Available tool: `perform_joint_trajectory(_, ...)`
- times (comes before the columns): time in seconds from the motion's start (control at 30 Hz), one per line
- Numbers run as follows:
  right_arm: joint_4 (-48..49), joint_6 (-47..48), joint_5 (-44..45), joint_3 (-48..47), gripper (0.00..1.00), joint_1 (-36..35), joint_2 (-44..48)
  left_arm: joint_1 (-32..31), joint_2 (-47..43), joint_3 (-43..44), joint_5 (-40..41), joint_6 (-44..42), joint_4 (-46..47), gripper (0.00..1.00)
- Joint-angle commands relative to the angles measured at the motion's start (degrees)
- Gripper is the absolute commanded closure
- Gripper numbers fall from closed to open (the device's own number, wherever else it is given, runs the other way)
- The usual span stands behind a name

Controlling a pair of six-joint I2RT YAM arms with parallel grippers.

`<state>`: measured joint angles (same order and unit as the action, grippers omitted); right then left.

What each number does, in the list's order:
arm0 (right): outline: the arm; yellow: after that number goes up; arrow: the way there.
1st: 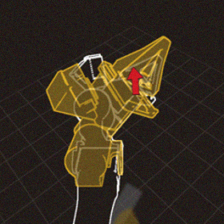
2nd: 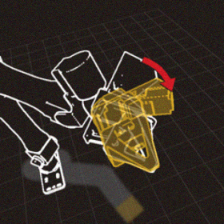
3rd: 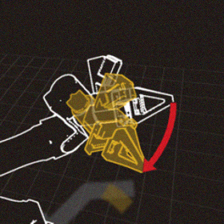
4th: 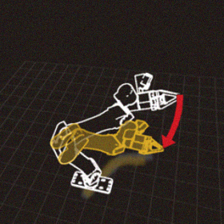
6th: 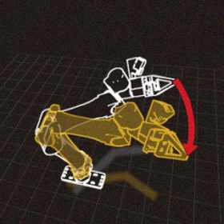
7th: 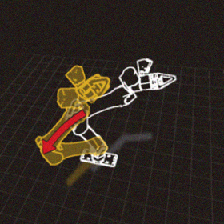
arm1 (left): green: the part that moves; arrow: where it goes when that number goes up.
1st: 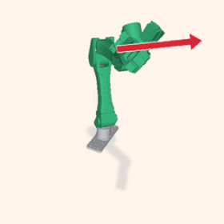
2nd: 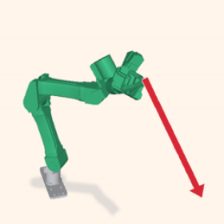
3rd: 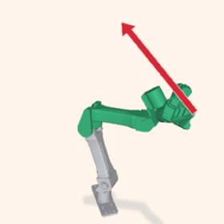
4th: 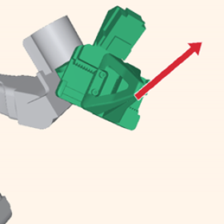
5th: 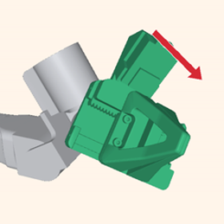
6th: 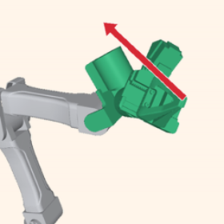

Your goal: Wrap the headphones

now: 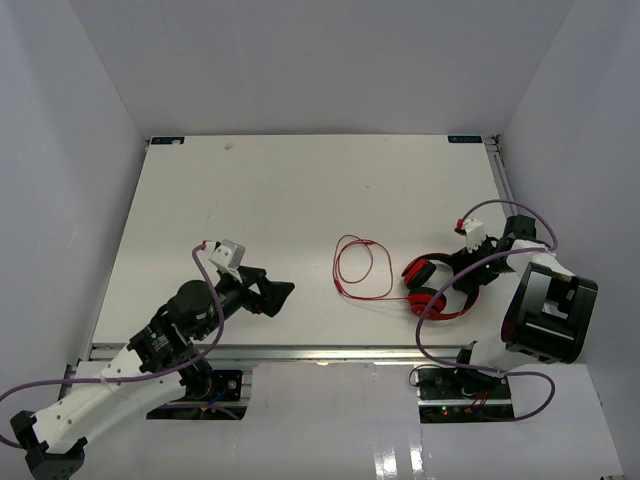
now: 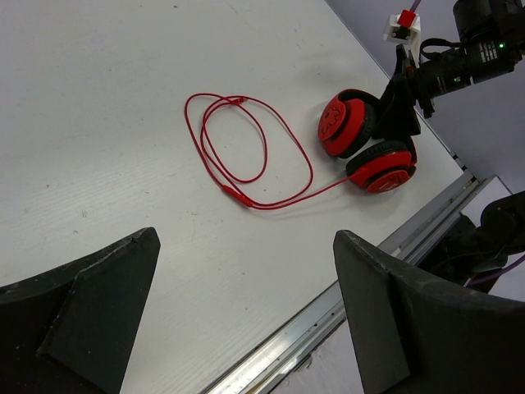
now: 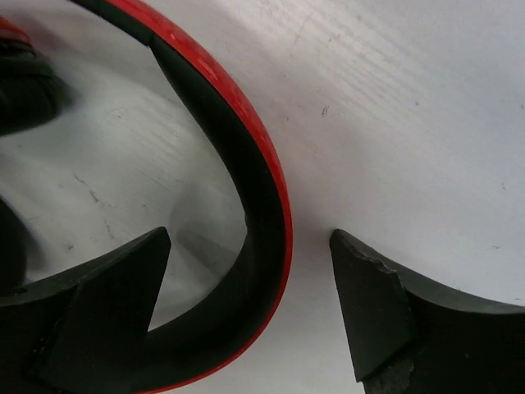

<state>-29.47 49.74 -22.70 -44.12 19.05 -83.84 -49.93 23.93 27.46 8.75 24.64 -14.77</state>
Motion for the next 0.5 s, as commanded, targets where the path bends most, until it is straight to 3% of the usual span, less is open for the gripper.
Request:
perform_joint_trajectory(0.0, 2.6, 0.68, 1.93, 1.66, 0.26, -0.1, -2.5, 0.19, 0.41, -0.47, -1.43, -0.47, 1.21, 0.02)
perform_joint_trajectory(0.17, 2.88, 1.84, 1.72, 1.99, 0.52, -0.15, -4.11, 0.19, 0.89, -1.89, -2.76, -0.09, 4.05, 0.02)
perform_joint_trajectory(0.3, 2.62, 2.04, 0.16, 2.12, 0.81, -0.15, -4.09, 0.19, 2.27, -3.97, -2.71, 1.91, 7.3, 0.02)
perform_joint_trajectory(0.4, -1.47, 0.36, -5.64, -0.6, 0.91, -0.15, -1.66, 0.19, 3.93, -6.6, -4.41, 4.64, 13.26, 0.02)
perform_joint_trajectory(0.47, -6.39, -1.96, -11.09, -4.42, 0.92, -0.23, 0.5, 0.19, 5.91, -8.72, -7.46, 4.82, 18.91, 0.02)
